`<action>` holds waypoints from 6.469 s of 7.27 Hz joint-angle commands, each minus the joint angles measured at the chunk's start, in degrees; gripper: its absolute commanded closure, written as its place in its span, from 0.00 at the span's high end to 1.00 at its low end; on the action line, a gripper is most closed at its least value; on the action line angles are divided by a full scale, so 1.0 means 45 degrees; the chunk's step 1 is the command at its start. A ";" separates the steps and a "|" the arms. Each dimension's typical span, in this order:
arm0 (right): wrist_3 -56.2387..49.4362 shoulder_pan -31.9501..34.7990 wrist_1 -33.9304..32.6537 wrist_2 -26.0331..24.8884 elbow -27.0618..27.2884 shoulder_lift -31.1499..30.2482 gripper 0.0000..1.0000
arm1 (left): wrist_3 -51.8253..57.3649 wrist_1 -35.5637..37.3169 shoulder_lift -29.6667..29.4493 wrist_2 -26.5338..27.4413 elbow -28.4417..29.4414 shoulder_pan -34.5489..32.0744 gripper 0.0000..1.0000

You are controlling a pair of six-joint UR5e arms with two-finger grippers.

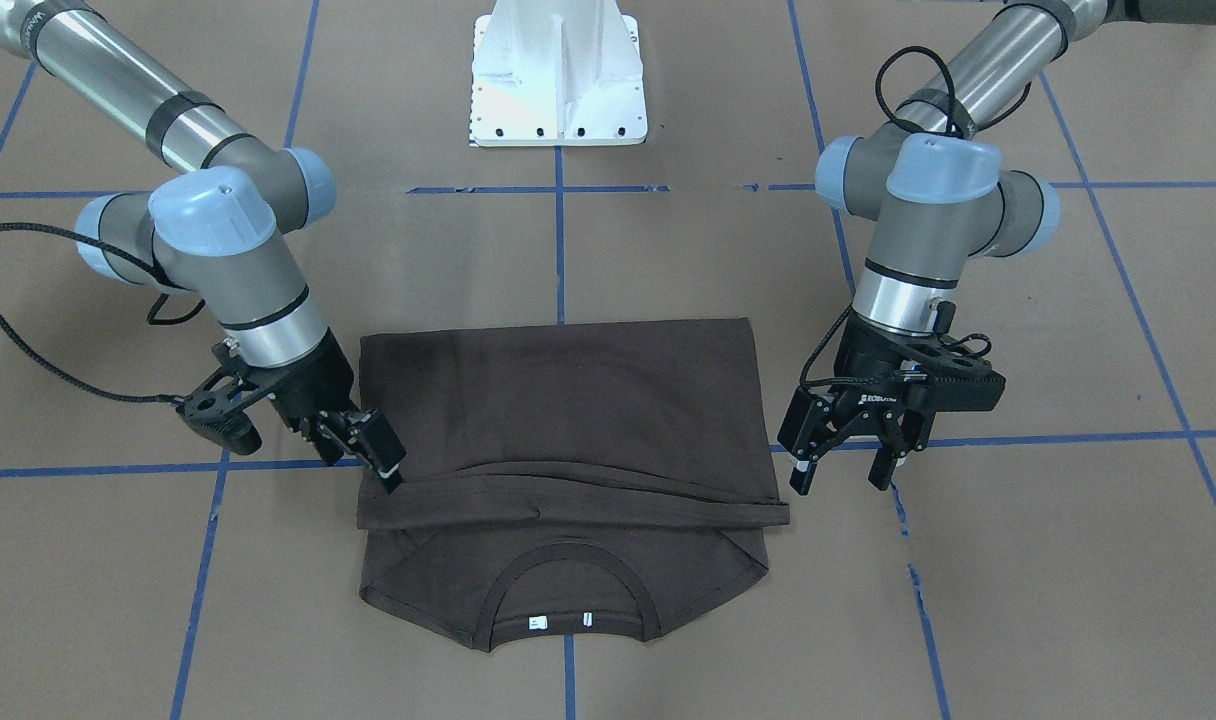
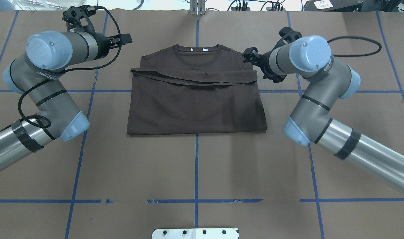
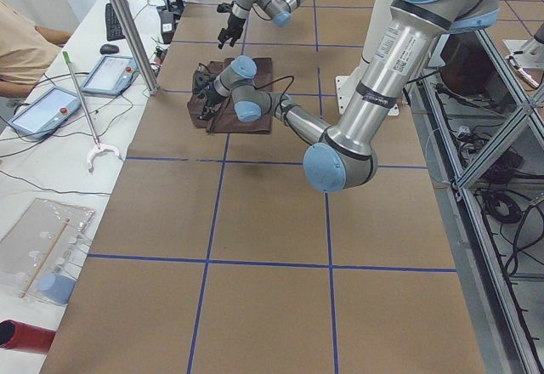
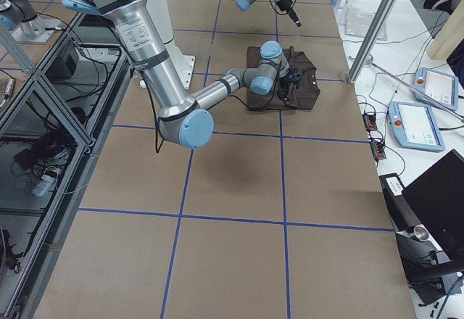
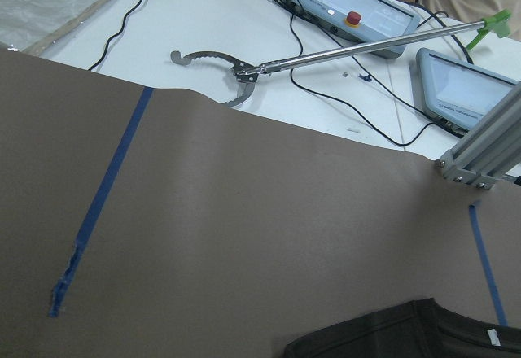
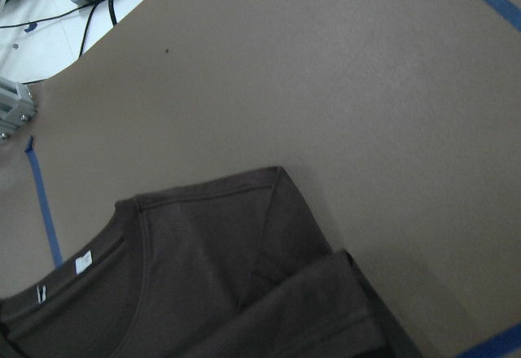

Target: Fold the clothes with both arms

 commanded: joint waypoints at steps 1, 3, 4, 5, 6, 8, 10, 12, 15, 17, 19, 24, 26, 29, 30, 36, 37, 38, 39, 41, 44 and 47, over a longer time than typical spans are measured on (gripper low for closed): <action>0.0433 -0.1131 -0.0071 -0.0029 0.1907 -0.1828 0.96 | -0.0065 0.0014 0.0153 -0.0035 -0.0093 0.0010 1.00; 0.0453 -0.1350 -0.0032 -0.0029 0.1914 -0.2285 0.95 | -0.0007 0.0034 0.0173 -0.0520 -0.0035 0.0029 1.00; 0.0472 -0.1388 -0.0071 -0.0009 0.1935 -0.2422 0.95 | 0.0032 0.0014 0.0231 -0.0582 0.0004 -0.0010 1.00; 0.0608 -0.1408 -0.0052 0.0049 0.2012 -0.2656 0.93 | 0.0052 0.0014 0.0212 -0.0582 0.0004 0.0009 1.00; 0.1363 -0.1640 0.0006 0.0165 0.2013 -0.2813 0.91 | 0.0207 0.0014 0.0212 -0.0582 0.0004 0.0010 1.00; 0.1781 -0.1838 -0.0051 0.0264 0.2188 -0.2795 0.85 | 0.0228 0.0034 0.0192 -0.0582 -0.0035 -0.0029 1.00; 0.1800 -0.1993 -0.0071 0.0497 0.2170 -0.2833 0.60 | 0.0228 0.0072 0.0154 -0.0582 -0.0035 -0.0069 1.00; 0.1781 -0.1975 -0.0072 0.0965 0.2324 -0.3261 0.00 | 0.0228 0.0072 0.0153 -0.0563 -0.0054 -0.0069 1.00; 0.1761 -0.1994 -0.0071 0.1221 0.2850 -0.3400 0.00 | 0.0092 0.0073 0.0153 -0.0582 -0.0151 -0.0088 1.00; 0.2536 -0.2284 -0.0091 0.2170 0.5548 -0.4794 0.00 | -0.0953 0.0072 0.0270 -0.1627 -0.1257 0.0087 1.00; 0.2872 -0.4210 -0.0091 0.2567 0.7944 -0.6638 0.00 | -0.3299 0.0033 0.0776 -0.3663 -0.2916 0.0475 1.00; 0.3285 -0.7656 -0.0091 0.2686 0.8595 -0.7013 0.09 | -0.4440 0.0190 0.0953 -0.4918 -0.3785 0.1570 0.98; 0.3266 -0.7174 -0.0091 0.2686 0.8789 -0.7305 1.00 | -0.4808 0.0789 0.0974 -0.4918 -0.3628 0.2272 0.97; 0.3207 -0.4192 -0.0091 0.2803 0.8850 -0.7306 1.00 | -0.6001 0.3738 0.0837 -0.3479 -0.4485 0.3658 0.96; 0.3168 -0.3505 -0.0091 0.2823 0.8675 -0.7306 1.00 | -0.6138 0.4305 0.0895 -0.3454 -0.4623 0.3778 0.95; 0.0903 -0.1467 -0.0130 0.2959 0.7444 -0.7131 1.00 | -0.6979 0.5776 0.1481 -0.2226 -0.4431 0.4990 0.76; 0.0902 -0.1467 -0.0130 0.2940 0.7385 -0.7131 1.00 | -0.6979 0.5776 0.1481 -0.2126 -0.4391 0.5029 0.75; 0.0902 -0.1467 -0.0130 0.2940 0.7365 -0.7131 1.00 | -0.6979 0.5756 0.1481 -0.2048 -0.4178 0.5068 0.73; 0.0883 -0.1467 -0.0130 0.2940 0.7345 -0.7111 1.00 | -0.6941 0.5718 0.1462 -0.2028 -0.3885 0.5165 0.71; 0.0863 -0.1467 -0.0110 0.2901 0.7208 -0.7092 1.00 | -0.6940 0.5736 0.1501 -0.2028 -0.3882 0.5166 0.67; 0.0863 -0.1408 -0.0110 0.2901 0.7208 -0.7130 1.00 | -0.6940 0.5737 0.1677 -0.2028 -0.3824 0.5205 0.60; 0.0863 -0.1369 -0.0110 0.2920 0.7247 -0.7208 1.00 | -0.6959 0.5737 0.1657 -0.2047 -0.3725 0.5244 0.02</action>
